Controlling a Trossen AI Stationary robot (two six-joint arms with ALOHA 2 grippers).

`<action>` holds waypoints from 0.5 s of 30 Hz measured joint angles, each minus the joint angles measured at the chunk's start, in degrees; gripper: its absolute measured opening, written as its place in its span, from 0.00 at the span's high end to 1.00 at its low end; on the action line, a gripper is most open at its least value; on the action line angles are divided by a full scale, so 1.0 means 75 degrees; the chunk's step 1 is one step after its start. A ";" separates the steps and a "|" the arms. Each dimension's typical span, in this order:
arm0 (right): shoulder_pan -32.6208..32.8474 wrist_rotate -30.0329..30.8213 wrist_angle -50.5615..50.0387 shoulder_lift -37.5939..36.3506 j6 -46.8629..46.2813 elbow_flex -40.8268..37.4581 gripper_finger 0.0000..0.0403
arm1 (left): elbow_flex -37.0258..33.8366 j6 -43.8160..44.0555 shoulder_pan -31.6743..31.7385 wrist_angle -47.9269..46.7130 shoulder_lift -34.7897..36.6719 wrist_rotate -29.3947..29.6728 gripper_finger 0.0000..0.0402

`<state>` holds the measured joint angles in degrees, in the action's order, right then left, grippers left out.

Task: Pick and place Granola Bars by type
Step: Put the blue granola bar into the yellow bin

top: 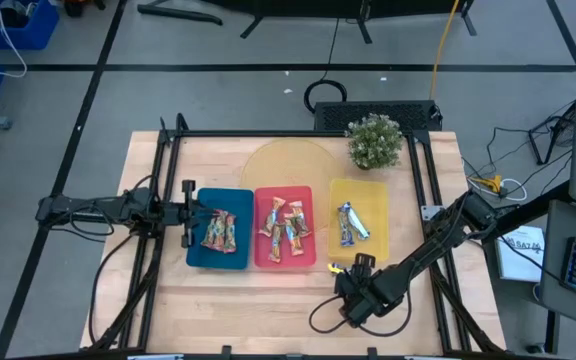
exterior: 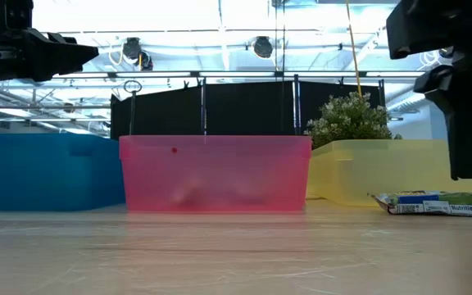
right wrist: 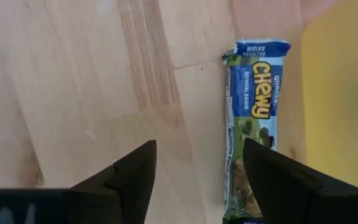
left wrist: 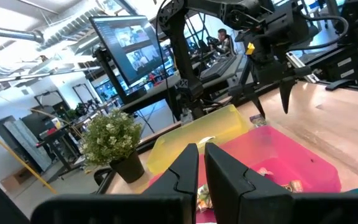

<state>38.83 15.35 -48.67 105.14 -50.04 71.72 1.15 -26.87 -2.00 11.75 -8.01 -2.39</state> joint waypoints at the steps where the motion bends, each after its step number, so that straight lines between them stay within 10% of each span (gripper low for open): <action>1: 0.0006 0.0000 -0.0026 0.0000 0.0008 0.0000 0.44 | 0.0000 0.0000 0.0000 0.0000 0.0000 0.0001 0.91; 15: -0.0026 0.0758 -0.0263 0.0000 0.0168 -0.0003 0.45 | 0.0000 -0.0052 0.0000 0.0000 0.0000 0.0002 0.91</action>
<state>38.63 21.04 -50.65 105.14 -48.78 71.70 1.15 -27.27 -2.00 11.75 -8.01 -2.37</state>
